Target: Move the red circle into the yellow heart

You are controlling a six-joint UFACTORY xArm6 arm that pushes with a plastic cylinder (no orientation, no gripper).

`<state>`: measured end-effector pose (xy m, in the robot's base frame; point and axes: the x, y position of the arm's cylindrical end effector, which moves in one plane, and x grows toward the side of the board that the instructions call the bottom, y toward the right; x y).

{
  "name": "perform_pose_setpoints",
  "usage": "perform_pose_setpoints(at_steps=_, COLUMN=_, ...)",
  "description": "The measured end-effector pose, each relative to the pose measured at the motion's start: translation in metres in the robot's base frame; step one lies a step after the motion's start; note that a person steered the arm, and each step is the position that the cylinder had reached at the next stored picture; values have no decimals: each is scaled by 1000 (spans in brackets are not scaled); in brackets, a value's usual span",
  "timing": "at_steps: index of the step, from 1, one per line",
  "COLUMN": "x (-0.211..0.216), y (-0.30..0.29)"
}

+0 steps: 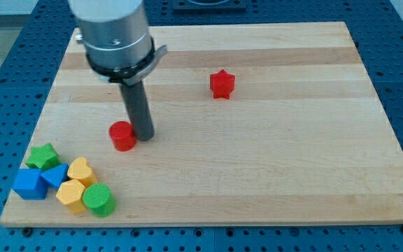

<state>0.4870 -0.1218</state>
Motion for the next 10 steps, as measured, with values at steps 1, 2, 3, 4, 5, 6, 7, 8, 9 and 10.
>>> perform_pose_setpoints(at_steps=1, x=6, y=-28)
perform_pose_setpoints(at_steps=2, x=6, y=-47)
perform_pose_setpoints(at_steps=3, x=-23, y=-45)
perform_pose_setpoints(at_steps=4, x=-36, y=-55)
perform_pose_setpoints(at_steps=5, x=-31, y=-79)
perform_pose_setpoints(at_steps=6, x=-16, y=-86)
perform_pose_setpoints(at_steps=7, x=-7, y=-86)
perform_pose_setpoints(at_steps=8, x=-3, y=-88)
perform_pose_setpoints(at_steps=9, x=-3, y=-88)
perform_pose_setpoints(at_steps=10, x=3, y=-89)
